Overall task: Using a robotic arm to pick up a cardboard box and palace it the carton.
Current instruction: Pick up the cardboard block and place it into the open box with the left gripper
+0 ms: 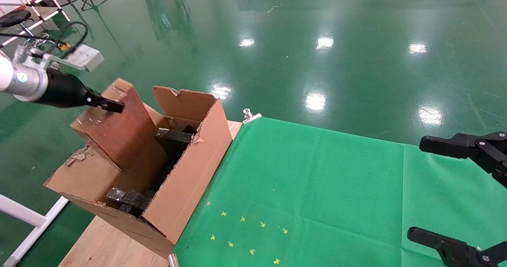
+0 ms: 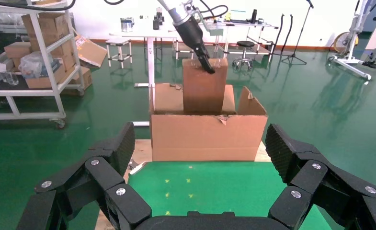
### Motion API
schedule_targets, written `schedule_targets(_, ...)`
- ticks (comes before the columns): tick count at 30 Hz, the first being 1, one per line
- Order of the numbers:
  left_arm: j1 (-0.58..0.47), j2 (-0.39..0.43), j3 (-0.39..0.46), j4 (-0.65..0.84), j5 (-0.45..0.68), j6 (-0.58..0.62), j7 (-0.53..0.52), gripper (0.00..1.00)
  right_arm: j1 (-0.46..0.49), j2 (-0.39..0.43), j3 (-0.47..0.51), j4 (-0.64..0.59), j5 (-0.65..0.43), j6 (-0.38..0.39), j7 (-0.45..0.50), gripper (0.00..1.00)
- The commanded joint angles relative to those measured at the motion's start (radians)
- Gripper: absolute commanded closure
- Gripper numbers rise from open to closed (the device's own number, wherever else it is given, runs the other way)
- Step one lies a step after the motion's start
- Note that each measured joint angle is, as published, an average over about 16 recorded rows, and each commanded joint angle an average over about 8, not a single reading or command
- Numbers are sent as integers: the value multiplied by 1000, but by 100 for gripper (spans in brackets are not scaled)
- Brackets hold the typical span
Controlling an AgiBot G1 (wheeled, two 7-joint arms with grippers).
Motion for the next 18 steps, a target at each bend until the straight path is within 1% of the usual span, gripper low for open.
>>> schedule_targets(1,2,5,-8,22,-13,19,-2,100,0,0,0,0,0,0,0,0)
schedule_targets(4,8,8,-10,38,-17,33,-8,100,0,0,0,0,0,0,0,0)
schedule_targets(7,26,12,-7,54,-12,20,-21,100,0,0,0,0,0,0,0,0)
schedule_targets(18,131,33,5,81,5,-108,-83,100,0,0,0,0,0,0,0,0)
